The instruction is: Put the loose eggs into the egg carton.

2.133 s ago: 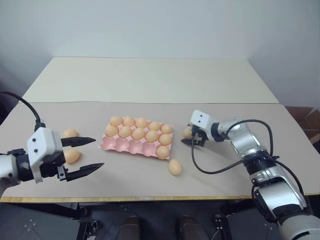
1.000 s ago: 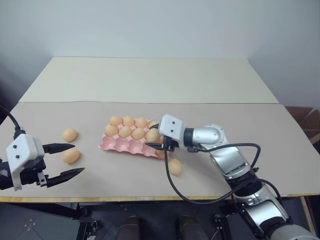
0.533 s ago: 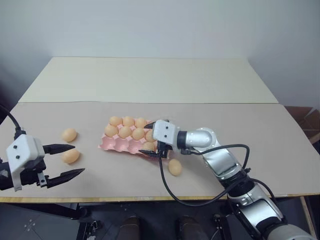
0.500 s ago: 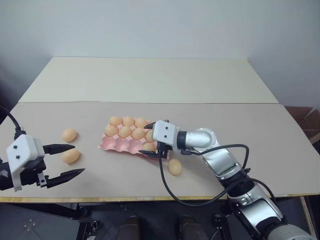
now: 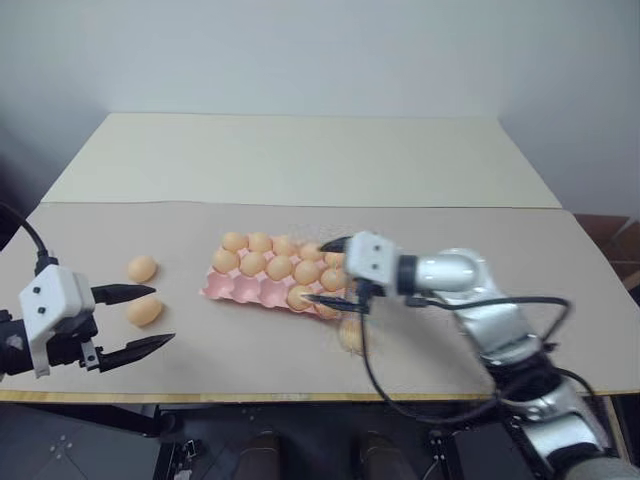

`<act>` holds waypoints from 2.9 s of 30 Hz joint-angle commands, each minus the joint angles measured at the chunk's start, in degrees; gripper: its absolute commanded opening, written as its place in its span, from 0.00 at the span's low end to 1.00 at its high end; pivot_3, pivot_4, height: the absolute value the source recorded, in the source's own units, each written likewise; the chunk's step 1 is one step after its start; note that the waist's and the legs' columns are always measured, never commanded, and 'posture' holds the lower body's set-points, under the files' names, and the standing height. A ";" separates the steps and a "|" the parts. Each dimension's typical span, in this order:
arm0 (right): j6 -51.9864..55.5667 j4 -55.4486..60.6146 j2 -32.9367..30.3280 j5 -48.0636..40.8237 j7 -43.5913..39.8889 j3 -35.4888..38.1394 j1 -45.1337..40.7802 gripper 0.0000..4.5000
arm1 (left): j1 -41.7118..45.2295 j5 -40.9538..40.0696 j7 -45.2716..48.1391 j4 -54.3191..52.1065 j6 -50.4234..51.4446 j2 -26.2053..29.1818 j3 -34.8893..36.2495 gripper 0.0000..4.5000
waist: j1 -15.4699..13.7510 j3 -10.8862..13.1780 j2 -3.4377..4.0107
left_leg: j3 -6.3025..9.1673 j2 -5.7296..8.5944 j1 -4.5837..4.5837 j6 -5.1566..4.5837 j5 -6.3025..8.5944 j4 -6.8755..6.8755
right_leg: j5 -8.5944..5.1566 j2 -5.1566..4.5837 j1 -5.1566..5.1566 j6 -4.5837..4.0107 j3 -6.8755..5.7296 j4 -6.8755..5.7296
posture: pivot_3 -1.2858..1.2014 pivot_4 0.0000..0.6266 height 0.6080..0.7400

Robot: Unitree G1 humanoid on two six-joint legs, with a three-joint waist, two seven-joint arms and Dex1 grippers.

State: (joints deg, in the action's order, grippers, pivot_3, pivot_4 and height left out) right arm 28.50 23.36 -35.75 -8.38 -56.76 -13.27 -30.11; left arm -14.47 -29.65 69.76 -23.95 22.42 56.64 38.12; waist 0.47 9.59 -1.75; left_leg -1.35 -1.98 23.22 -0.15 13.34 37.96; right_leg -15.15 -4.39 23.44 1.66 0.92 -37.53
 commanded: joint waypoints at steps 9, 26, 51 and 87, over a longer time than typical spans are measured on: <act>3.95 11.40 -20.13 -10.80 -7.91 19.82 17.29 1.00 | 2.99 -0.94 0.62 0.20 -0.96 0.40 -2.10 0.88 | 0.40 0.00 0.00 | -0.07 -0.05 -0.14 0.00 0.00 0.00 | 0.00 0.06 -0.10 0.00 0.07 -0.01 | 0.52 0.24 1.00; 7.86 14.83 -19.25 -13.29 -1.00 15.06 17.13 1.00 | 3.64 -0.70 0.79 0.27 -1.14 0.49 -2.58 0.88 | 0.47 0.00 -0.02 | -0.07 -0.07 -0.19 0.00 0.00 0.00 | -0.01 0.08 -0.15 0.01 0.07 0.01 | 0.52 0.24 1.00; 15.31 6.07 -1.29 0.22 16.29 -9.74 10.10 1.00 | 1.89 0.24 0.38 0.19 -2.76 -0.34 -2.19 0.88 | 0.26 -0.01 -0.02 | -0.03 -0.01 -0.09 0.00 0.00 0.00 | -0.01 0.05 -0.09 0.01 0.04 0.00 | 0.52 0.24 1.00; 9.09 -6.07 19.49 4.29 20.46 -16.31 -12.84 0.53 | -7.36 2.51 0.15 1.76 -4.59 -1.90 4.18 0.88 | 0.69 -0.01 -0.03 | -0.03 -0.07 -0.04 0.00 0.00 0.00 | 0.00 0.08 0.09 -0.01 0.06 -0.12 | 0.52 0.24 1.00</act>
State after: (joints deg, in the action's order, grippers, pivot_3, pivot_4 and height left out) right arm 40.54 18.68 -17.10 -5.53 -37.36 -29.31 -41.85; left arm -21.36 -27.08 70.26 -20.92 18.56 54.94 39.79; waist 1.16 9.58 -1.78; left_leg -1.38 -2.04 23.20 -0.15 13.34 37.96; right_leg -15.15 -4.32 23.54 1.65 0.98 -37.64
